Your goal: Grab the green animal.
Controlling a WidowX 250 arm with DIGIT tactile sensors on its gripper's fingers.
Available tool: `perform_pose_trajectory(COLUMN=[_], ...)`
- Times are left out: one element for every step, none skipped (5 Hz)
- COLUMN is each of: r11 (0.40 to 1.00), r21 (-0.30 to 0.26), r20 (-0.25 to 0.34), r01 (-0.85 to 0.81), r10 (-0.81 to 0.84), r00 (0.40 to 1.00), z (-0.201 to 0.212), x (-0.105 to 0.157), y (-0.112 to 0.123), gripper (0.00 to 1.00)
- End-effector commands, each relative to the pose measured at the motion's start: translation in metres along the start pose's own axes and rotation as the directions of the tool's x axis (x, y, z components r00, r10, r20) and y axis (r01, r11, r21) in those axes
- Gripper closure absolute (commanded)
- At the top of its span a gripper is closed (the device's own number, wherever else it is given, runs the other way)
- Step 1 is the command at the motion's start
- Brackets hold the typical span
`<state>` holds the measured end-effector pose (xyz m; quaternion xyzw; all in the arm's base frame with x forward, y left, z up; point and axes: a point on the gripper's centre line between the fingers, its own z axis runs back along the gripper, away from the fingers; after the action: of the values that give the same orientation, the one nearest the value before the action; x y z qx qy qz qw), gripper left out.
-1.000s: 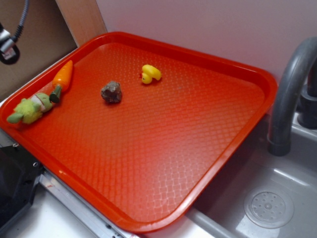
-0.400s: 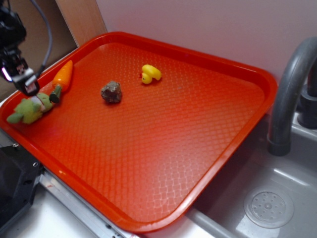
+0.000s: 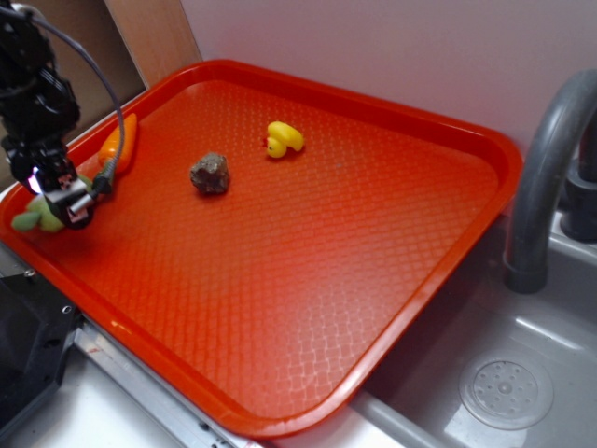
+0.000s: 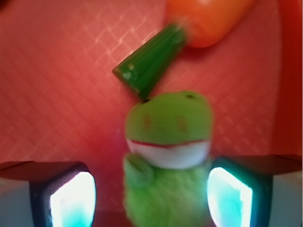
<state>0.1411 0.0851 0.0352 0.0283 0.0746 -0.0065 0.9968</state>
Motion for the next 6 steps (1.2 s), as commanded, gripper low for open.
perform_pose_trajectory(r11=[0.997, 0.995, 0.996, 0.988, 0.995, 0.998], r21=[0.079, 0.092, 0.083, 0.139, 0.099, 0.054], r20=[-0.055, -0.08, -0.069, 0.002, 0.071, 0.102], r01=[-0.026, -0.045, -0.015, -0.061, -0.033, -0.028], r10=[0.03, 0.053, 0.021, 0.061, 0.026, 0.023], r00=[0.998, 0.995, 0.997, 0.998, 0.997, 0.995], z=[-0.022, -0.028, -0.016, 0.029, 0.073, 0.127], x=[0.004, 0.003, -0.001, -0.001, 0.005, 0.012], y=[0.014, 0.02, 0.014, 0.003, -0.015, -0.045], gripper=[0.0, 0.0, 1.0, 1.0, 1.0, 1.0])
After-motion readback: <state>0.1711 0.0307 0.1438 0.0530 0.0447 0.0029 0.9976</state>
